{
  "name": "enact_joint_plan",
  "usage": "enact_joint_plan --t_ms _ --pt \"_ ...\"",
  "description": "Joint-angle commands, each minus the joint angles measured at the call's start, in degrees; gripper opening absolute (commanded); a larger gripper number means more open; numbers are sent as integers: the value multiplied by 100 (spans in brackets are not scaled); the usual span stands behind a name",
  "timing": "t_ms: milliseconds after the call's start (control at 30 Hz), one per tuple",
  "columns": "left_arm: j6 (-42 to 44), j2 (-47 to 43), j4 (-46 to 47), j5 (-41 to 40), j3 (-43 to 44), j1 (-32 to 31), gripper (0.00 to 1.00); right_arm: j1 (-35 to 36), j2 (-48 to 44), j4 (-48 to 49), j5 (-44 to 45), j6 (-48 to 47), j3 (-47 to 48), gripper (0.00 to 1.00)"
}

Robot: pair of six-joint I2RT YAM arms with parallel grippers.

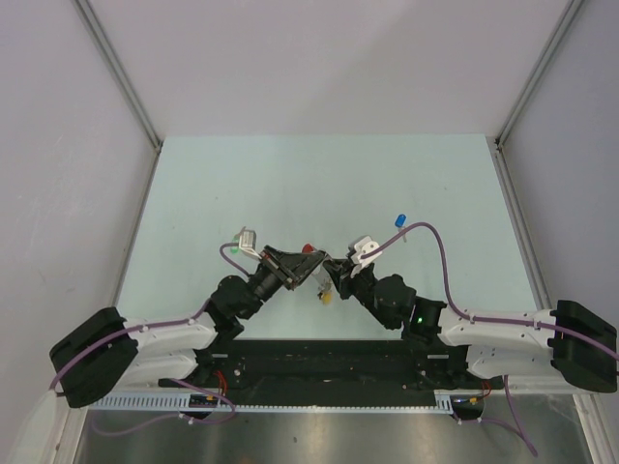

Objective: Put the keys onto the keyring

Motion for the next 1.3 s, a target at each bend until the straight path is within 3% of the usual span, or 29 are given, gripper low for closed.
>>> enact_joint_plan --t_ms 0,200,433,600,967,1267 --pt "-111 71 393 -148 222 -42 31 36 3 468 39 105 38 0" --pt "-128 80 420 -157 205 -42 23 36 30 469 21 70 38 0" --pt "-111 -34 411 -165 152 -42 0 97 109 547 65 -228 -50 0" --pt "107 -428 17 -174 29 -33 0 97 -84 592 249 -798 -182 0" --pt "1733 -2371 -3182 299 414 520 0 97 -787 100 57 -2100 -305 0" --pt "3499 -2188 -4879 1785 1434 1056 0 273 -1069 -287 -198 -2873 -305 0"
